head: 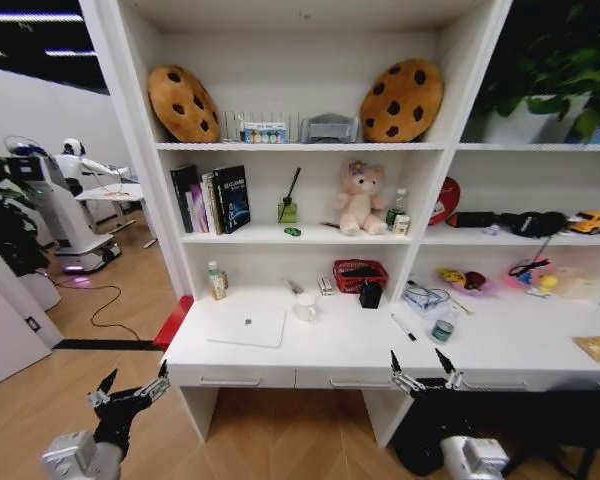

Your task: Organize the objects on the table.

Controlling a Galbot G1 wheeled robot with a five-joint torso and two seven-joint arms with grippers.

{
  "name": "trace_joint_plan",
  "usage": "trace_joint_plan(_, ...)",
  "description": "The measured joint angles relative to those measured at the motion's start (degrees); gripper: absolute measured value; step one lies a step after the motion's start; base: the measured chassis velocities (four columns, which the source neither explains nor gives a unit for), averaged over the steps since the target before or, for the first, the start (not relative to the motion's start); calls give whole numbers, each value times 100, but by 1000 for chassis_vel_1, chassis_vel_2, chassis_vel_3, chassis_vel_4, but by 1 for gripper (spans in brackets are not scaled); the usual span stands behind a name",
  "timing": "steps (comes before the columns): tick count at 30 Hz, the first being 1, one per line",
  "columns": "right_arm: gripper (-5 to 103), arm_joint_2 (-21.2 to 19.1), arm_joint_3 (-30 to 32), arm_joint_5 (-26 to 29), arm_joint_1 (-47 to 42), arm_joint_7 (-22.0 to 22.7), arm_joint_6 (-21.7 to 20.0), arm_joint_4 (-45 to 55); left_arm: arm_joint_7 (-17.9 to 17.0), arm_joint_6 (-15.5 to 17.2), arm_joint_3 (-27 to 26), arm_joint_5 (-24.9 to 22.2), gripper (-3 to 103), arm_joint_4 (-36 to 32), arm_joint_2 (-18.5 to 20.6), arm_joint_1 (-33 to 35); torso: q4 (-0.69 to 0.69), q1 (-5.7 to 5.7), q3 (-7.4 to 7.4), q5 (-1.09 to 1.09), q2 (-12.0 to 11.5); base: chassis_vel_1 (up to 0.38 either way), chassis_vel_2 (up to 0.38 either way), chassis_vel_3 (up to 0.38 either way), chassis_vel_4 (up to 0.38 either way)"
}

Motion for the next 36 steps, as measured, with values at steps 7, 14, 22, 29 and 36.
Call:
trace_joint_plan(7,100,184,-209,-129,-226,-179,87,-186,4,0,1,0,100,0,0,-1,-7,3,2,-5,-2,36,-44,-105,105)
trace_joint_plan(14,100,279,-272,-228,-247,-239,118,-275,4,0,1,0,100,0,0,-2,3,14,6,-4,-8,-70,41,84,-32)
trace_joint_plan(22,100,719,-507,-140,-390,-762,234,-1130,2,0,0,0,100,0,0,-1,5,-43,-61,-5,-130,0,0,0,0)
trace_joint_plan(29,100,1348,-556,603,-800,-1247,50,-2124,1,0,0,0,100,0,0,0,1,-150,-186,-5,-365,0,0,0,0)
trace_joint_plan(36,100,1230,-289,759,-615,-1361,233,-3539,2,0,0,0,100,0,0,0,-1,-226,-257,-4,-509,0,0,0,0)
